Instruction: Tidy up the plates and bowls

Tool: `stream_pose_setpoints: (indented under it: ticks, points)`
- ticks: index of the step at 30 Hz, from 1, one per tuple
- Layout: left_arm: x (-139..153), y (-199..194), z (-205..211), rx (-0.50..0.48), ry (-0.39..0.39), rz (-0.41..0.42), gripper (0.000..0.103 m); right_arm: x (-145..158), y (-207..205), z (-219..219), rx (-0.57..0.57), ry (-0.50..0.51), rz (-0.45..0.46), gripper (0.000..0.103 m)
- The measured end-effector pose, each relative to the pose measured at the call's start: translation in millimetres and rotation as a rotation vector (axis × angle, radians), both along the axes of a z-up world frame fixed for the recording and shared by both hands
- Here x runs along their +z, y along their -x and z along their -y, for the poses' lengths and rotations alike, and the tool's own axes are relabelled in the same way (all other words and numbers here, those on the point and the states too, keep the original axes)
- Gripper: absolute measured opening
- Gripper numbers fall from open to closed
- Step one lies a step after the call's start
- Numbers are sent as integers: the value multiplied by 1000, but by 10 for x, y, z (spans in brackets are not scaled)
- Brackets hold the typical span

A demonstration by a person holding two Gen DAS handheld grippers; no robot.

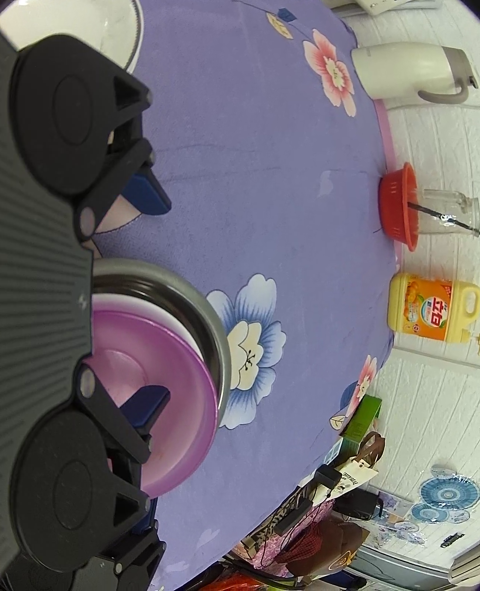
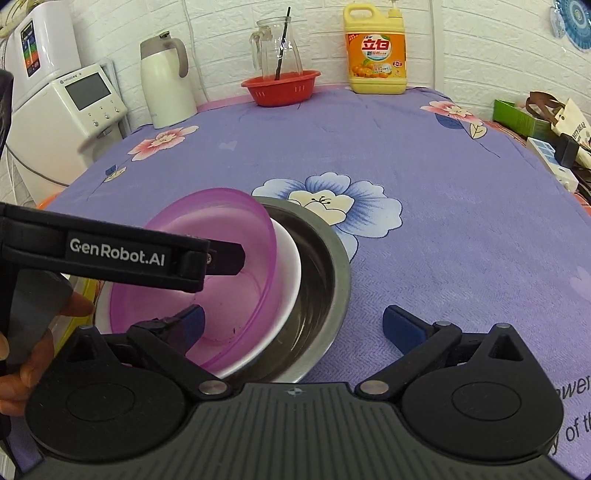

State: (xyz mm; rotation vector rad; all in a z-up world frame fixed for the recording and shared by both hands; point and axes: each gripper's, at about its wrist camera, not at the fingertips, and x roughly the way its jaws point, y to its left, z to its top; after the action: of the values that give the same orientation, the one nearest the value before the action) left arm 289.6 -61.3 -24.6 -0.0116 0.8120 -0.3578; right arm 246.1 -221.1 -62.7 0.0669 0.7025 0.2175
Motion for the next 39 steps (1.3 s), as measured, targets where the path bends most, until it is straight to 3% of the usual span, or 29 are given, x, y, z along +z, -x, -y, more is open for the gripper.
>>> stream_pose_setpoints:
  ticks: [6, 11, 16, 21, 26, 30, 34, 39]
  points:
    - [14, -12, 13, -16, -25, -11, 98, 6, -25, -18, 13, -4, 0, 103]
    - [10, -2, -3, -59, -11, -21, 98, 55, -19, 80, -15, -94, 2, 103]
    - [-40, 14, 28, -103, -10, -24, 97, 18, 7, 49, -7, -72, 8, 103]
    - [-59, 42, 27, -166, 86, -56, 76, 2, 101, -15, 26, -94, 36, 103]
    - [-19, 90, 34, -114, 125, -78, 71, 58, 118, -111, 11, -72, 26, 103]
    - [179, 200, -40, -112, 153, -28, 70, 222, 206, -155, 9, -42, 71, 103]
    - [427, 354, -289, -67, 159, 41, 70, 431, 275, -315, 46, -23, 129, 103]
    - [552, 610, -821, 60, 108, 94, 69, 558, 285, -678, 172, -60, 164, 103]
